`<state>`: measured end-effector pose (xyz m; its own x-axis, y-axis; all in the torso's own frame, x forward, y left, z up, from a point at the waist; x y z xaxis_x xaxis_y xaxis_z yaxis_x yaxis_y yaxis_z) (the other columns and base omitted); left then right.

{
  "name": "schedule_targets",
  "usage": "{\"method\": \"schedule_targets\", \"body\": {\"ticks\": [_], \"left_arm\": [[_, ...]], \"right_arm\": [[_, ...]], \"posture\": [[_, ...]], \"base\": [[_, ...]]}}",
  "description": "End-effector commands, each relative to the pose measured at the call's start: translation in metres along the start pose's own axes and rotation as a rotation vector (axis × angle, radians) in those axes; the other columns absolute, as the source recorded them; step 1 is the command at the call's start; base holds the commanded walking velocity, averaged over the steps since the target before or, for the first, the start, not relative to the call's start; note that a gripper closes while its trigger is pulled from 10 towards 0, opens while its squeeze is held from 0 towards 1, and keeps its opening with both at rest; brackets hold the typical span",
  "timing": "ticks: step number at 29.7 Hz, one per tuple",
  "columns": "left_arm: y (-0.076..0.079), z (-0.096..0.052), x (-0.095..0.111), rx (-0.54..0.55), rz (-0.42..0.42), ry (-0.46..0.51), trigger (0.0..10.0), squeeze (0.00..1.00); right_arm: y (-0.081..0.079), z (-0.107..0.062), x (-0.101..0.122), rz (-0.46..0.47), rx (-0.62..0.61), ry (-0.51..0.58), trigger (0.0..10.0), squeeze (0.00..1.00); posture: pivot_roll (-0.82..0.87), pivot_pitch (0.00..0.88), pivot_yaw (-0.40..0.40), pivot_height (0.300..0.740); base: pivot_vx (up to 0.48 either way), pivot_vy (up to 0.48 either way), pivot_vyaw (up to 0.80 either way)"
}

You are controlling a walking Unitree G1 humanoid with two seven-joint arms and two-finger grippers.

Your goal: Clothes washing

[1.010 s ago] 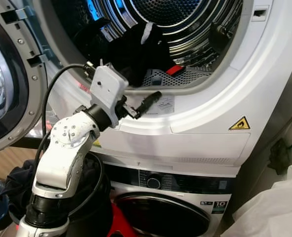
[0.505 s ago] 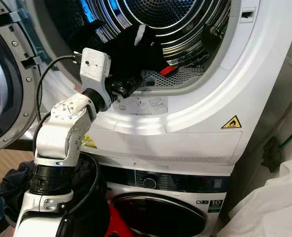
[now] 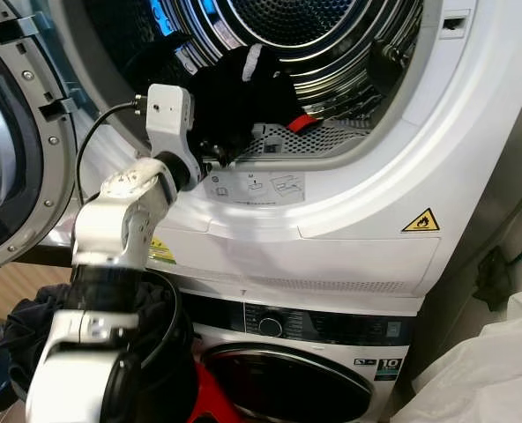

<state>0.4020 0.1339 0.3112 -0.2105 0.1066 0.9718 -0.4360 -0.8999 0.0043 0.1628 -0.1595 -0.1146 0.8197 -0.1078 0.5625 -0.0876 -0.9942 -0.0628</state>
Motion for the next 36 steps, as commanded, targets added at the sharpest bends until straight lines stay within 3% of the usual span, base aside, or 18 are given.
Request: {"method": "schedule_targets", "body": {"ticks": [1,9,12,18,19,21,22,23,24,25,27,33,35,36], "left_arm": [[-0.002,0.007,0.012,-0.046,-0.023,0.065,10.0,0.0],[-0.006,0.04,0.023,0.028,-0.083,0.091,10.0,0.0],[-0.004,0.045,0.028,0.043,-0.12,0.112,10.0,0.0],[-0.003,0.049,0.033,0.083,-0.088,0.133,10.0,0.0],[0.005,0.052,0.035,0.031,-0.036,0.137,10.0,0.0],[0.008,0.053,0.035,0.005,-0.011,0.138,10.0,0.0],[0.019,0.054,0.039,-0.08,0.054,0.166,10.0,0.0],[0.019,0.054,0.039,-0.08,0.054,0.166,10.0,0.0],[0.029,0.054,0.043,-0.161,0.125,0.205,10.0,0.0],[0.029,0.054,0.043,-0.161,0.125,0.205,10.0,0.0],[0.044,0.05,0.051,-0.292,0.184,0.289,10.0,0.0],[0.052,0.039,0.047,-0.406,0.225,0.363,10.0,0.0],[0.054,0.034,0.047,-0.421,0.271,0.389,10.0,0.0],[0.059,0.027,0.047,-0.434,0.336,0.427,10.0,0.0]], "right_arm": [[-0.008,0.001,-0.001,-0.011,0.024,-0.009,10.0,0.0],[-0.004,-0.001,-0.007,-0.016,0.016,-0.019,10.0,0.0],[-0.003,-0.002,-0.008,-0.024,0.016,-0.024,10.0,0.0],[-0.002,-0.002,-0.009,-0.026,0.015,-0.025,10.0,0.0],[-0.002,-0.002,-0.01,-0.029,0.015,-0.026,10.0,0.0],[-0.002,-0.002,-0.01,-0.029,0.015,-0.026,10.0,0.0],[-0.001,-0.003,-0.011,-0.029,0.013,-0.027,10.0,0.0],[-0.001,-0.003,-0.011,-0.029,0.013,-0.027,10.0,0.0],[-0.001,-0.003,-0.012,-0.029,0.012,-0.028,10.0,0.0],[-0.001,-0.003,-0.012,-0.029,0.012,-0.028,10.0,0.0],[-0.001,-0.002,-0.011,-0.032,0.012,-0.029,10.0,0.0],[-0.006,0.001,0.0,-0.029,0.017,-0.006,10.0,0.0],[-0.006,0.001,0.002,-0.023,0.015,-0.001,10.0,0.0],[-0.006,0.001,0.003,-0.019,0.015,0.003,10.0,0.0]], "posture": [[0.05,0.0,0.158,0.74],[0.02,0.0,0.156,0.74],[0.02,0.0,0.157,0.74],[0.01,0.0,0.153,0.74],[0.0,0.0,0.153,0.74],[0.0,0.0,0.153,0.74],[0.01,0.0,0.15,0.74],[0.01,0.0,0.15,0.74],[0.01,0.0,0.145,0.74],[0.01,0.0,0.145,0.74],[0.02,0.0,0.141,0.74],[0.02,0.0,0.151,0.74],[0.01,0.0,0.157,0.74],[0.01,0.0,0.161,0.74]], "base": [[0.0,0.0,0.0],[0.0,0.0,0.0],[0.0,0.0,0.0],[0.0,0.0,0.0],[0.0,0.0,0.0],[0.0,0.0,0.0],[0.0,0.0,0.0],[0.0,0.0,0.0],[0.0,0.0,0.0],[0.0,0.0,0.0],[0.0,0.0,0.0],[0.0,0.0,0.0],[0.0,0.0,0.0],[0.0,0.0,0.0]]}}
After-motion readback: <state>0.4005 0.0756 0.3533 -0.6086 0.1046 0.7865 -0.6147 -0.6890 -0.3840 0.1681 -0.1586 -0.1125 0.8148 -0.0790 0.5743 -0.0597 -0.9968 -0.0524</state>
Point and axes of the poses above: a point about 5 cm out from each wrist's last joint towards the gripper, its own z axis pointing out of the wrist towards the gripper, its own x axis along the axis of the wrist's last joint, y = z × x, the point moved 2 cm from there along z, pointing out of the wrist towards the gripper, and after that the axes turned 3 degrees about z, right-handed, at the moved point
